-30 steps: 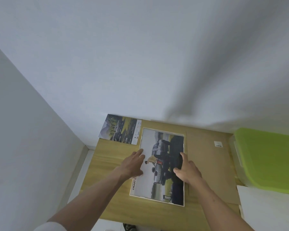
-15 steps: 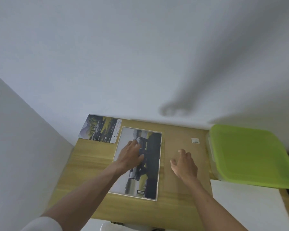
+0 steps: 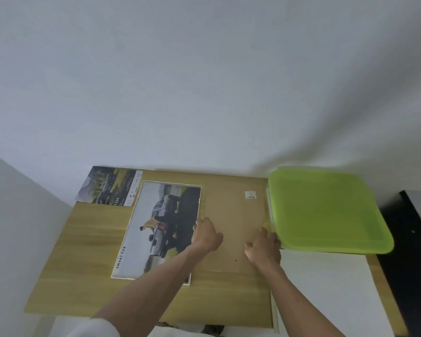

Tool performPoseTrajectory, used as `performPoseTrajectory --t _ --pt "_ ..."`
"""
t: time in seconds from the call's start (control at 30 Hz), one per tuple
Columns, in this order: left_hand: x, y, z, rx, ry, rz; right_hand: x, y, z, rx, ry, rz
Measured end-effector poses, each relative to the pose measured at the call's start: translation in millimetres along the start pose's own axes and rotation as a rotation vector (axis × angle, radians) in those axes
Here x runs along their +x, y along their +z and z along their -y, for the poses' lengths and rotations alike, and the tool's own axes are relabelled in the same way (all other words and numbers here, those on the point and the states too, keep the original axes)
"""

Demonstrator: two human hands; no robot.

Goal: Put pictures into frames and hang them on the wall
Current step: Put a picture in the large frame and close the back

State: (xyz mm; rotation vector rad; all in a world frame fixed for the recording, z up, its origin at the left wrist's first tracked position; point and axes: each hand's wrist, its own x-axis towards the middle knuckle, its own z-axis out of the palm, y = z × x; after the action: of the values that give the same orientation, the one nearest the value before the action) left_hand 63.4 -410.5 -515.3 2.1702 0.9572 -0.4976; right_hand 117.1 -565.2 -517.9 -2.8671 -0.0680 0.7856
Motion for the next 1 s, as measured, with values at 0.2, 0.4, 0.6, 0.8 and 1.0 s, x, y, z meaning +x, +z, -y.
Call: performPoseTrajectory --t 0.2,0.4,0.6,0.8,1.0 --pt "4 -3 -5 -0.237 -0.109 -0.068 7 6 -1 0.179 0.092 -0.008" --pt "5 -33 9 -0.27 -0.021 -0.162 2 8 11 0.389 0.122 -0.073" --pt "2 -81 51 -0.361 0.092 -0.167 -10 8 37 0.494 -0.033 -0.02" --pt "-9 -139 116 -0.224 0.118 -0.103 -39 32 85 0.538 -0.249 0.073" --pt "-12 -163 184 -0.133 0.071 -0.088 -73 66 123 0.514 -0.315 0.059"
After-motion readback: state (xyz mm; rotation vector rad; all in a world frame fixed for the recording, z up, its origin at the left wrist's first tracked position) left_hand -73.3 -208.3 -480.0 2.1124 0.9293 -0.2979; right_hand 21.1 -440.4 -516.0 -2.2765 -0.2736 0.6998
